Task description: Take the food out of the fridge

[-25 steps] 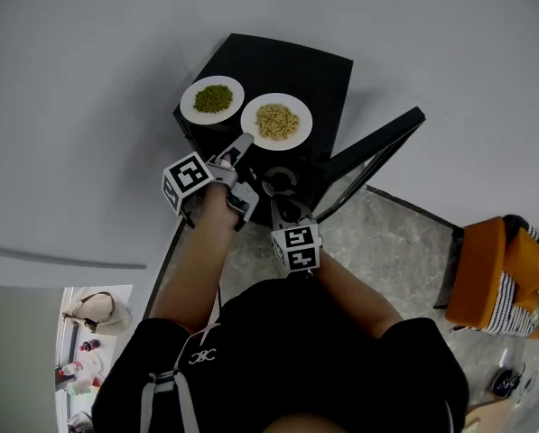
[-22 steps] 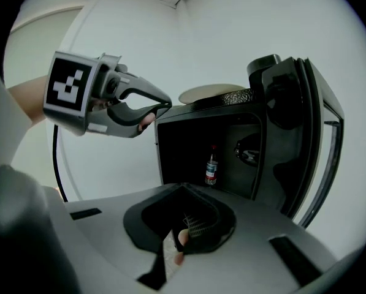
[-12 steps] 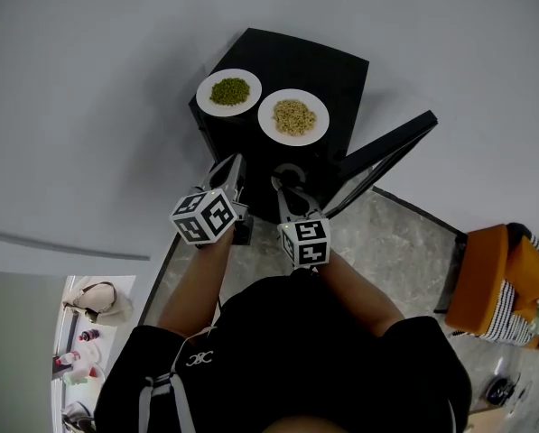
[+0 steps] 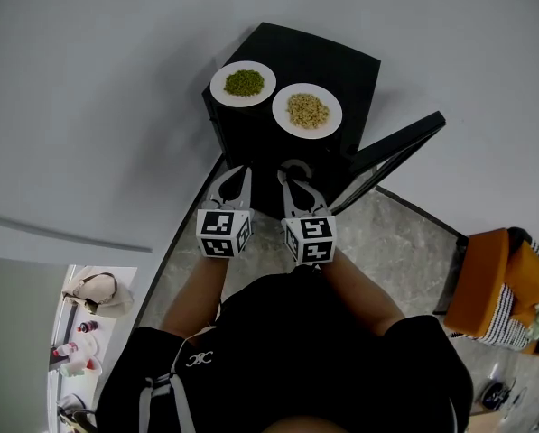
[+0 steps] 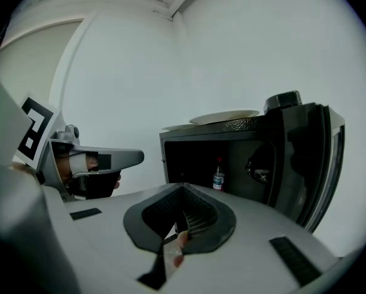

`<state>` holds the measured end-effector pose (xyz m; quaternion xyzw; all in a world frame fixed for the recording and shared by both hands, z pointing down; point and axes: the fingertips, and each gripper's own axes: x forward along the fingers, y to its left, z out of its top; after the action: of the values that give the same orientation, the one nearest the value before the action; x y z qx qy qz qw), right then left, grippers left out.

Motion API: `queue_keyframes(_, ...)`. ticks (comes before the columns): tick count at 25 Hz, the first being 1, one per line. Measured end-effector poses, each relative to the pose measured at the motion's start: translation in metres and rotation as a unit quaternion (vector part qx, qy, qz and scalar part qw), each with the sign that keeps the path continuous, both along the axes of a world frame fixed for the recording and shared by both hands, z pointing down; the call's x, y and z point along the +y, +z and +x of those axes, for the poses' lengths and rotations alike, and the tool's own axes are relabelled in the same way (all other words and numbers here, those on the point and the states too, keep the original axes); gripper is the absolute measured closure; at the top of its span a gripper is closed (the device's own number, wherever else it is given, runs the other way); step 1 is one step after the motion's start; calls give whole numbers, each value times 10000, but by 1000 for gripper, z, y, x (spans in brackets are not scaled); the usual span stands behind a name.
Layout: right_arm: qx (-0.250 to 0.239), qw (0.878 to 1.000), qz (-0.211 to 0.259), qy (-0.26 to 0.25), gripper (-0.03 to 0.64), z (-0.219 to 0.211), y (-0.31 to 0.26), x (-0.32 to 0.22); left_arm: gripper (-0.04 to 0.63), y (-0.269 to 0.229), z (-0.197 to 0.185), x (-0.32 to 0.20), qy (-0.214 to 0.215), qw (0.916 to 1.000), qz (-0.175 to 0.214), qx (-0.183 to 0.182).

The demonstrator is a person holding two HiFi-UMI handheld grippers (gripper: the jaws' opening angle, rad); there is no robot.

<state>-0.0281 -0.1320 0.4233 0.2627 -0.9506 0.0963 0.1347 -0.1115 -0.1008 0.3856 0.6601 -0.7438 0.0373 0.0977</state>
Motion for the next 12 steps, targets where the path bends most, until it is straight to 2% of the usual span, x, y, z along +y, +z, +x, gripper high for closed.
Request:
queue_keyframes(3,23,10000,9,18,627,0,1,4,598,4,-3,4,-90,9999,-101,52)
queue_keyframes(12,85,10000,26,15,626,-1,5,16,598,3,-3,21,-162,9992,29,375)
